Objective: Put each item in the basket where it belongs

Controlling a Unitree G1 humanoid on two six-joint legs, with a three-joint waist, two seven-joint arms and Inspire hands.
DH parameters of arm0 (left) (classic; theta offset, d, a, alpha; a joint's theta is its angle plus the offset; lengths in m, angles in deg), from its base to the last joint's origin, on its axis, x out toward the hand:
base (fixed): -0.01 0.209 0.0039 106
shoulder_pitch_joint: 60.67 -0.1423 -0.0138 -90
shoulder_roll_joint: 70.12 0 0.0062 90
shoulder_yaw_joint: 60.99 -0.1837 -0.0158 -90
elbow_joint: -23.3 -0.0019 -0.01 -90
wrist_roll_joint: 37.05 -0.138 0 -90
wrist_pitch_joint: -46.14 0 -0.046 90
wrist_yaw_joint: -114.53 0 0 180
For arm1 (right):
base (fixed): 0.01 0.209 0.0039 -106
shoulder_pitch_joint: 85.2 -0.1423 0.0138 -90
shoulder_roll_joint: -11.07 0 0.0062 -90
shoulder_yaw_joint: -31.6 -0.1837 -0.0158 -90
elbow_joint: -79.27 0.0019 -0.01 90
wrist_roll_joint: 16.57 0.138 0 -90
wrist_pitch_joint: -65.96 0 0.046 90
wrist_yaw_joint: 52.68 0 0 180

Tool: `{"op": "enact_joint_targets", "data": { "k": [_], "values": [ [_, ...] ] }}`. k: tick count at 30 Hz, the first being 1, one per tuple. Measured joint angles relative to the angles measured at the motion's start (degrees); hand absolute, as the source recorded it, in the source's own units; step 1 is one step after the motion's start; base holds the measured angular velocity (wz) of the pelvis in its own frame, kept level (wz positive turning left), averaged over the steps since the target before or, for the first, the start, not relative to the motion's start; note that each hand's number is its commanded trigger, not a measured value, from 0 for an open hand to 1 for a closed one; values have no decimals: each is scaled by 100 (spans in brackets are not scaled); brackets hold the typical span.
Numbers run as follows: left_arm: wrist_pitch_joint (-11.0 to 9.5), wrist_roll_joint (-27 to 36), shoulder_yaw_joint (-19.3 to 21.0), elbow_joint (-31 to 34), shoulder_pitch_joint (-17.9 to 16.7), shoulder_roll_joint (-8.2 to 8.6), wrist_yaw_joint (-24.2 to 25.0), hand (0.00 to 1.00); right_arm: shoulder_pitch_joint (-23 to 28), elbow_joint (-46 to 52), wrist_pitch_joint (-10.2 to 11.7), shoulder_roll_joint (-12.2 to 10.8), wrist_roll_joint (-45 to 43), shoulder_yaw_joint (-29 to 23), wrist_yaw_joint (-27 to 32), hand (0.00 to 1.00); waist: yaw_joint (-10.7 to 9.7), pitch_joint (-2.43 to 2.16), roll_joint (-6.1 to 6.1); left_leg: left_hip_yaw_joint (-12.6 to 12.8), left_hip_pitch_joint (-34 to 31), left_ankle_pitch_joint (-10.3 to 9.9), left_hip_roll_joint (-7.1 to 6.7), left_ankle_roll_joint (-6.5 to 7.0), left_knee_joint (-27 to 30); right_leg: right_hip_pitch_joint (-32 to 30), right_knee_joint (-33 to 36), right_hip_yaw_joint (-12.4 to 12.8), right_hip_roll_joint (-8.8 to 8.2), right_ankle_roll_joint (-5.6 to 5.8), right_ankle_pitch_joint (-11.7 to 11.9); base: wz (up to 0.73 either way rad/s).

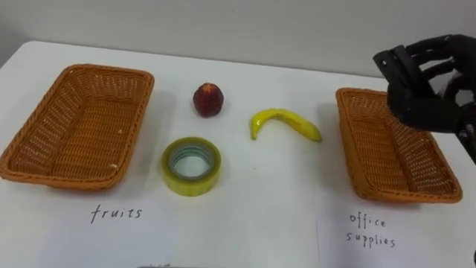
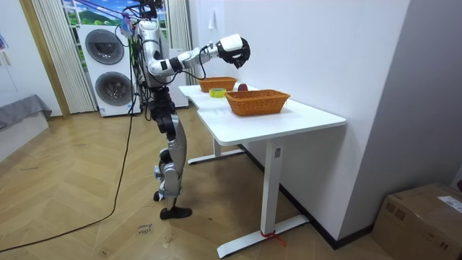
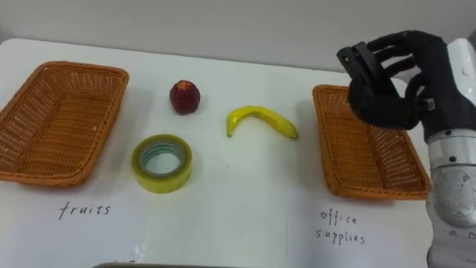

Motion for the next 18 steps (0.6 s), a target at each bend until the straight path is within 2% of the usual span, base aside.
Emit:
{"op": "enact_joint_targets", "data": {
  "k": [18],
  "values": [
    [4, -3, -55, 244, -9, 18, 10, 0, 42, -963, -20, 3, -80, 10, 168, 100, -83, 13, 76, 8, 10, 0, -1, 0, -15, -25, -1, 57, 13, 2, -17, 0]
  ]
}}
